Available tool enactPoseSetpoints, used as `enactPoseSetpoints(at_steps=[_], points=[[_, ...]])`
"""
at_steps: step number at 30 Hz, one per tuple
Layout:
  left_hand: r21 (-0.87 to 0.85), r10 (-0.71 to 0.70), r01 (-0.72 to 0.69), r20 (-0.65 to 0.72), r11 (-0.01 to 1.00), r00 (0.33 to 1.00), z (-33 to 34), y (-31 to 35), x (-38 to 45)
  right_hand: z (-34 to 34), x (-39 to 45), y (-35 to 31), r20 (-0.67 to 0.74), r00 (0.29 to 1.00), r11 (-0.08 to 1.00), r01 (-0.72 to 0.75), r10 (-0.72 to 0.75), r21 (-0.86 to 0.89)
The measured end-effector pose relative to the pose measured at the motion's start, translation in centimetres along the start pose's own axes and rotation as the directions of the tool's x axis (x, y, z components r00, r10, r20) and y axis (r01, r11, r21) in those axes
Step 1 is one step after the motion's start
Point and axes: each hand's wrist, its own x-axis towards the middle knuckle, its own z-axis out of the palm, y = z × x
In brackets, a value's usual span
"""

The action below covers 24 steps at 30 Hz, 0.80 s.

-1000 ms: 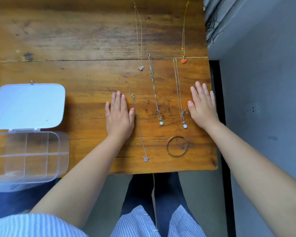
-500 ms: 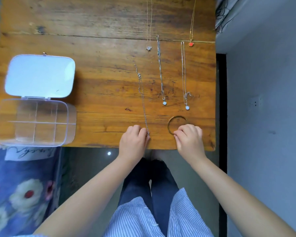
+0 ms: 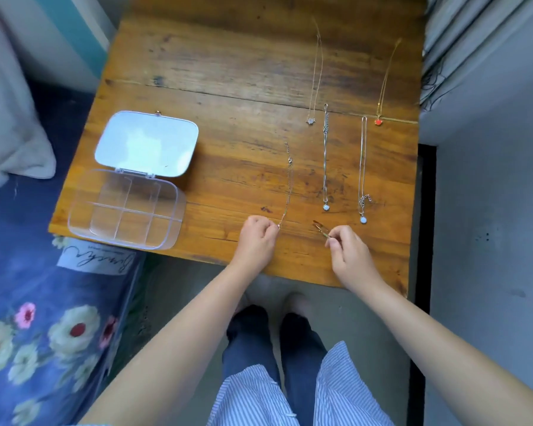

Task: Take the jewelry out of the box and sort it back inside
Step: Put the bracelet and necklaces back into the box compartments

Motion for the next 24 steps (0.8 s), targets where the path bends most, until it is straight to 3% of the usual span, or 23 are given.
enactPoseSetpoints(at_steps=[3,7,17,24], points=[[-0.521,-0.006,0.013,0.016,0.853,1.000,-5.4,1.1,-0.6,0.0,0.9,-2.9,-0.060,0.998,0.988,-0.010,0.019,0.155],[-0.825,0.102,0.073,0.156,0.560,0.982,-13.0,1.5,0.3,1.4,2.1,-7.5,-0.106,0.994,0.981,0.061,-0.042,0.183],[-0.937,0.106,0.205,0.243,0.283,0.964,-26.6,-3.1,0.6,10.1,1.1,-19.7,-0.057,0.997,0.948,0.060,-0.045,0.312],[-0.935,0.180,0.200,0.259,0.292,0.949,-32.0,-5.0,2.7,14.9,2.0,-23.8,-0.112,0.992,0.947,-0.016,0.055,0.321]])
